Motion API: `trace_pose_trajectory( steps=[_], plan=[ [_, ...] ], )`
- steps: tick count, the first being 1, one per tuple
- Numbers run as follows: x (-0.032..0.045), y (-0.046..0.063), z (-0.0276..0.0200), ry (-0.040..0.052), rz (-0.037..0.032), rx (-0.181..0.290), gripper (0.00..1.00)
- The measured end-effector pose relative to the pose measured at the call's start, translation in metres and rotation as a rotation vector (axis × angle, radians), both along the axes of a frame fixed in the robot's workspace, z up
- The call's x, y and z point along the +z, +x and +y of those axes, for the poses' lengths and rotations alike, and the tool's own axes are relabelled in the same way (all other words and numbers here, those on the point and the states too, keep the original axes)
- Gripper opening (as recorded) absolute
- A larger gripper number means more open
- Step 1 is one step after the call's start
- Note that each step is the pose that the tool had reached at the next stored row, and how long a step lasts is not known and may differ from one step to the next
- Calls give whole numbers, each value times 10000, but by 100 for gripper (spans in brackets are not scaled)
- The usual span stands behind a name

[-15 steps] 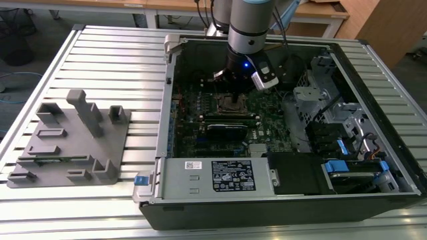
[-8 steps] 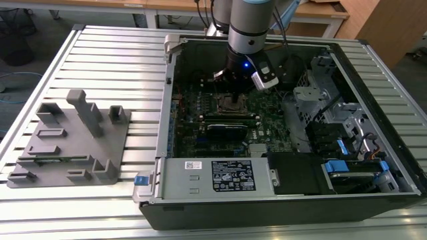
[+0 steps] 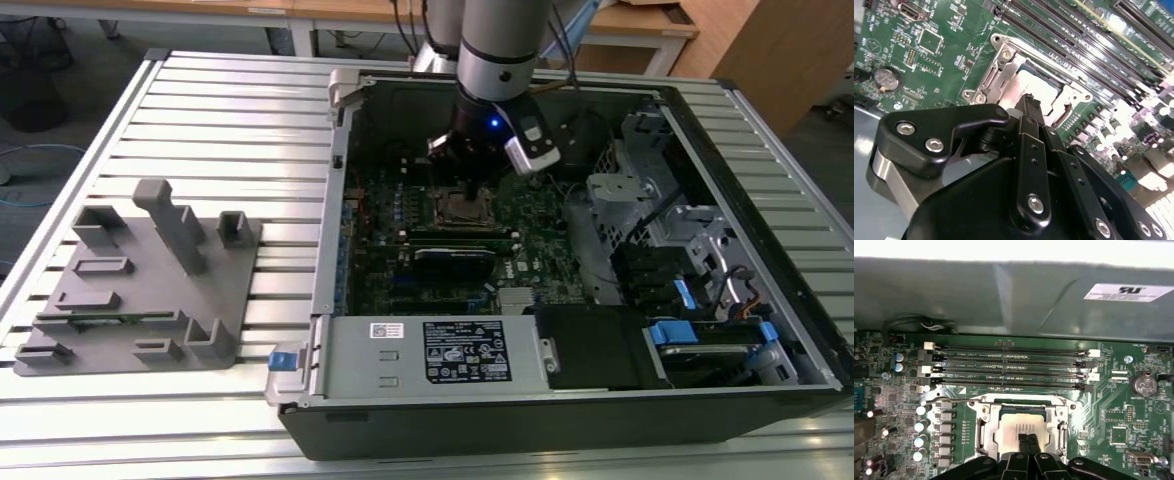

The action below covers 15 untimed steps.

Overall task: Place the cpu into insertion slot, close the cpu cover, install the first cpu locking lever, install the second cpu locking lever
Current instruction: 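Install the first cpu locking lever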

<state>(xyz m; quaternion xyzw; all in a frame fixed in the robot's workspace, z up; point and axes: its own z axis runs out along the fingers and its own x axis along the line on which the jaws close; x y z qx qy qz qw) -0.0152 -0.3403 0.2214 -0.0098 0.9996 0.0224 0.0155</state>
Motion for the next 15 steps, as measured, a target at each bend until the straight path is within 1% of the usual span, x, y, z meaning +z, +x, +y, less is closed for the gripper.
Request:
trace_pose_trajectory(
  steps=[7, 8, 13, 15],
  plan=[
    [168, 0, 0, 0, 0, 0, 11],
    [297, 0, 0, 0, 0, 0, 11],
    [391, 0, 0, -1, 1, 0, 11],
    [403, 0, 0, 1, 0, 1, 11]
  ],
)
